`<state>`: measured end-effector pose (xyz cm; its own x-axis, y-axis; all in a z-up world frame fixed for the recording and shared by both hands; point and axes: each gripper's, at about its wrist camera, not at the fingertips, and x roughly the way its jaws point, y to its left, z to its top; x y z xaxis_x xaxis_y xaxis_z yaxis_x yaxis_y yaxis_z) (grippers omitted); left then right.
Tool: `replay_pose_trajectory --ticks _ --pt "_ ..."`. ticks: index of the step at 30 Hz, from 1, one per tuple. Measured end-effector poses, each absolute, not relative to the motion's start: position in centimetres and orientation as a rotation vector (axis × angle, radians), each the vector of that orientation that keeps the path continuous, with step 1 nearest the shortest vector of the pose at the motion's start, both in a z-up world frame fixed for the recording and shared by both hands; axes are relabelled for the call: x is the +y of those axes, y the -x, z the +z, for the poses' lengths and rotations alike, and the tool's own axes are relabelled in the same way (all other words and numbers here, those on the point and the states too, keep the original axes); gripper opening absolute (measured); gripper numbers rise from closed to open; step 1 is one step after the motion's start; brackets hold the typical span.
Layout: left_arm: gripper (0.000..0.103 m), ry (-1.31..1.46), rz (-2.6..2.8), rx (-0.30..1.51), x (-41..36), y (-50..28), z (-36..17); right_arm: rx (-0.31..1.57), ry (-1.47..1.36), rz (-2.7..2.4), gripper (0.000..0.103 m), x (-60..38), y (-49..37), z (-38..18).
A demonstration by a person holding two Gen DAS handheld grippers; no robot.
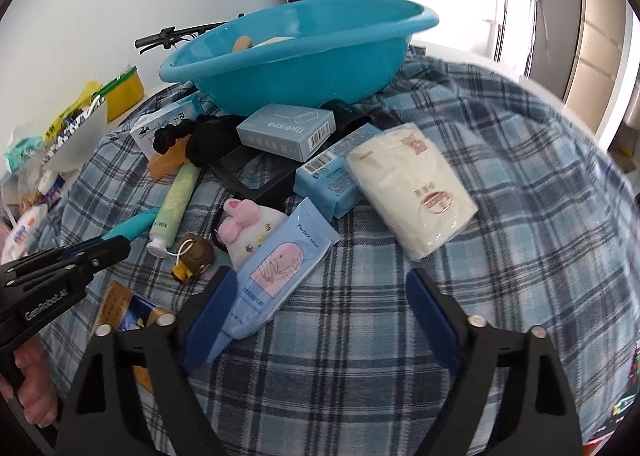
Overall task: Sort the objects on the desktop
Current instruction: 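Grasp the teal tube with the left gripper while the right gripper grasps the light blue tube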
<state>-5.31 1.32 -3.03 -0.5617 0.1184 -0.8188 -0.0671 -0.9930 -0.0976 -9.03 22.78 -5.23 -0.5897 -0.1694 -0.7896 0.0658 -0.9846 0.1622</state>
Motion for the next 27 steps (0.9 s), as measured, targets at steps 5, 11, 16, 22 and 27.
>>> replay_pose_trajectory --ticks 5,11,16,22,27 --pt "0.020 1.346 2.707 -0.079 1.4 4.6 -1.6 -0.260 -1.369 -2.611 0.077 22.4 9.5 -5.8" --pt "0.019 1.307 2.718 -0.086 1.3 4.4 -0.9 -0.177 -1.356 -2.634 0.065 21.3 9.5 -5.9" --pt "0.019 1.292 2.722 -0.098 1.2 4.1 -0.5 -0.166 -1.347 -2.648 0.033 21.9 9.3 -5.8" --pt "0.019 1.275 2.726 -0.098 1.2 3.9 -0.1 -0.252 -1.331 -2.647 0.011 23.9 9.0 -5.3" --pt "0.019 1.293 2.713 -0.072 1.6 3.9 -0.5 -0.273 -1.362 -2.675 0.010 25.4 9.1 -5.4"
